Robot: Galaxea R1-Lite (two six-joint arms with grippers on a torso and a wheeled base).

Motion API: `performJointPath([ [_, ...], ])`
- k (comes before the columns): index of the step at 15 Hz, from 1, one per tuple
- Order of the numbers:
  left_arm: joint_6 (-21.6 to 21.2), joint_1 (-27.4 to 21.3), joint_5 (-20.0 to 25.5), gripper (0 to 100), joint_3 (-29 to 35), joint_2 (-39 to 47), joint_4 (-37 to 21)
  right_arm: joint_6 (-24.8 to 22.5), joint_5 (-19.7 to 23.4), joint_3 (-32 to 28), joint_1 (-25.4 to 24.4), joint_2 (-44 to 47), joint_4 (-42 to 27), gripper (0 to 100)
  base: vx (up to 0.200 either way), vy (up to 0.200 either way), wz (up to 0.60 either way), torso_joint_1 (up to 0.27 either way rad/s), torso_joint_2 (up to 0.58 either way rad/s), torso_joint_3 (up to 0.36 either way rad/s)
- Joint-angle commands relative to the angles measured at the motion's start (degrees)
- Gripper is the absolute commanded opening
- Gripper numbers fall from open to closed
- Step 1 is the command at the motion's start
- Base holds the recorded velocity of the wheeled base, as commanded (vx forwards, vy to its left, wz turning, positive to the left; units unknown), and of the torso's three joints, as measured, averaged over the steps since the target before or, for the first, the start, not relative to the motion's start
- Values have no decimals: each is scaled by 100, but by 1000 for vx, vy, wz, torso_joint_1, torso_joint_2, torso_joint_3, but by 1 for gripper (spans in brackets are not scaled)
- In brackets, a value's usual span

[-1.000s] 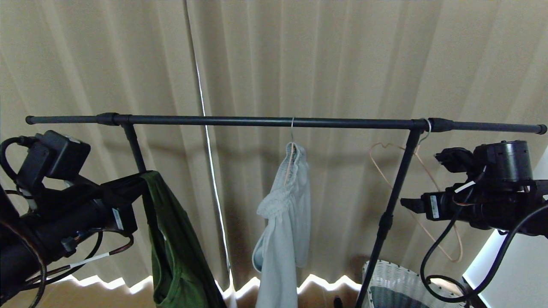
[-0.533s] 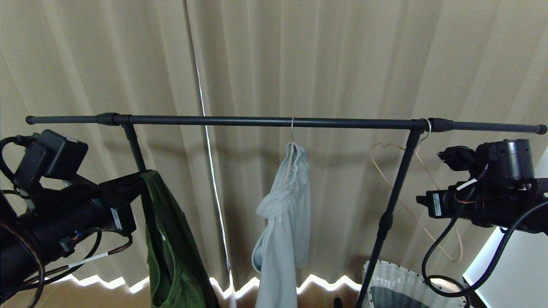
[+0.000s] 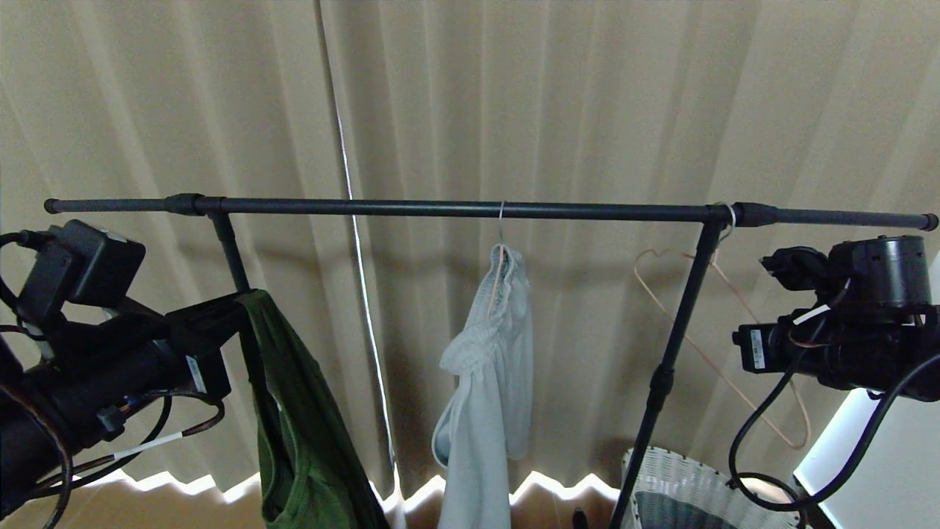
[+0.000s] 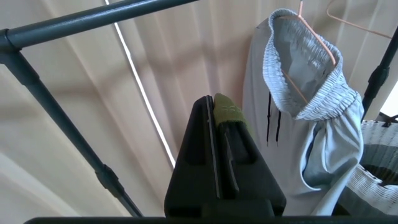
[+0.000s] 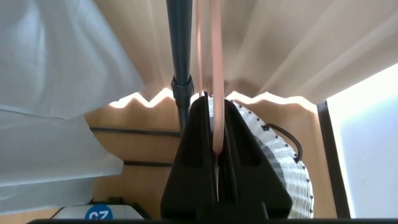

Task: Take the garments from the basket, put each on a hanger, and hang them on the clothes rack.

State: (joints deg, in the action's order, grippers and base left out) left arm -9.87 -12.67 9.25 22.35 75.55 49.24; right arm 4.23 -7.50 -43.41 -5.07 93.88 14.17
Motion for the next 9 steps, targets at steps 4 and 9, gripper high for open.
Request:
performJointPath([
  [4, -15, 1, -2, 0, -11, -5, 16, -1, -6, 96, -3, -924, 7, 0, 0, 0, 0, 0, 0, 0],
  [9, -23, 1, -2, 0, -134, -5, 358, -36, -15, 483, -3, -1469, 7, 0, 0, 0, 0, 0, 0, 0],
])
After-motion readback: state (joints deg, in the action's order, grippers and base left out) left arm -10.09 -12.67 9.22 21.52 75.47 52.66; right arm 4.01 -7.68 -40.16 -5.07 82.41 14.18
